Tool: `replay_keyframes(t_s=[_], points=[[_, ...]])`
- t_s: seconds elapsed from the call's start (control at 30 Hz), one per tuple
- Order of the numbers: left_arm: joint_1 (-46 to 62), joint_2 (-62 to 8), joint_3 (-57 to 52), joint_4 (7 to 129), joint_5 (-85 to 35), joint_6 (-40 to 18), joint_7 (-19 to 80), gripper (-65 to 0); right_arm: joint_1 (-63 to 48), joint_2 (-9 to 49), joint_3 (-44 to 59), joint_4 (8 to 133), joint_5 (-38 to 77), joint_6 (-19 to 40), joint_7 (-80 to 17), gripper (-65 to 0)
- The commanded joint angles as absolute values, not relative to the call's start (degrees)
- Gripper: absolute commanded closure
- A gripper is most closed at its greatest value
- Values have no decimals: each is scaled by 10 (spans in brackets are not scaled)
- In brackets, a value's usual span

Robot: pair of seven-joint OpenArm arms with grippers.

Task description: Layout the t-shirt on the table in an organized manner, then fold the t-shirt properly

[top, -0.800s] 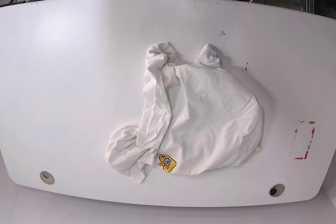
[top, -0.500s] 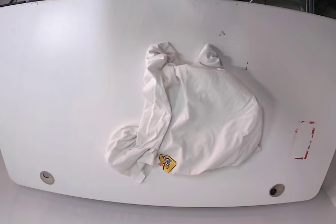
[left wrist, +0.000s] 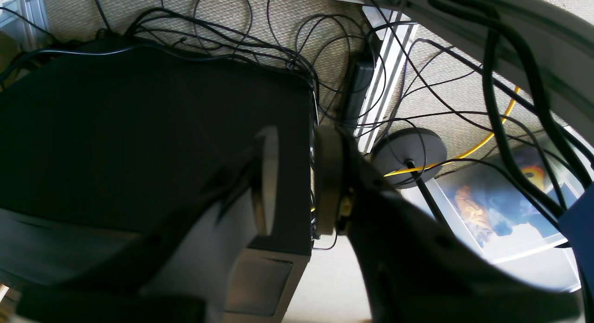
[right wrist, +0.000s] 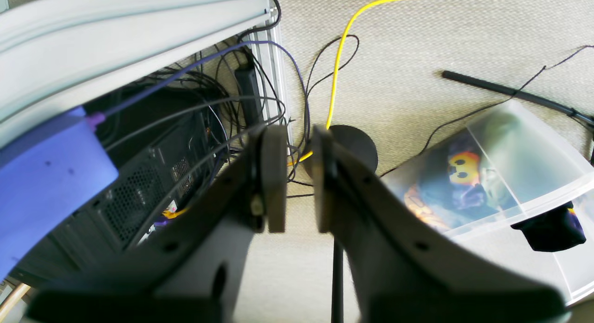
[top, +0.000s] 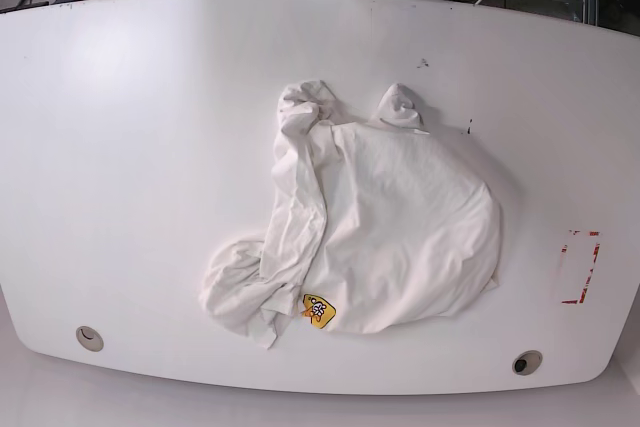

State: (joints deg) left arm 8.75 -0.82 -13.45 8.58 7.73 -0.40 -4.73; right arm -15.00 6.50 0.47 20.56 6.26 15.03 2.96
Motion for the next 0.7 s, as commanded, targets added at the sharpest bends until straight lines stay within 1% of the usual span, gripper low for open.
replay_keyframes(t_s=[0.0, 0.07, 0.67], points=[[91, -9, -135, 87, 79, -2, -52, -123, -154, 67, 6, 205, 63, 154, 31, -90], [87, -12, -137, 85, 73, -3, -49, -126, -144, 64, 6, 205, 64, 150, 37, -101], [87, -13, -136, 85, 73, -3, -49, -126, -139, 54, 6, 205, 64, 152, 38, -101]])
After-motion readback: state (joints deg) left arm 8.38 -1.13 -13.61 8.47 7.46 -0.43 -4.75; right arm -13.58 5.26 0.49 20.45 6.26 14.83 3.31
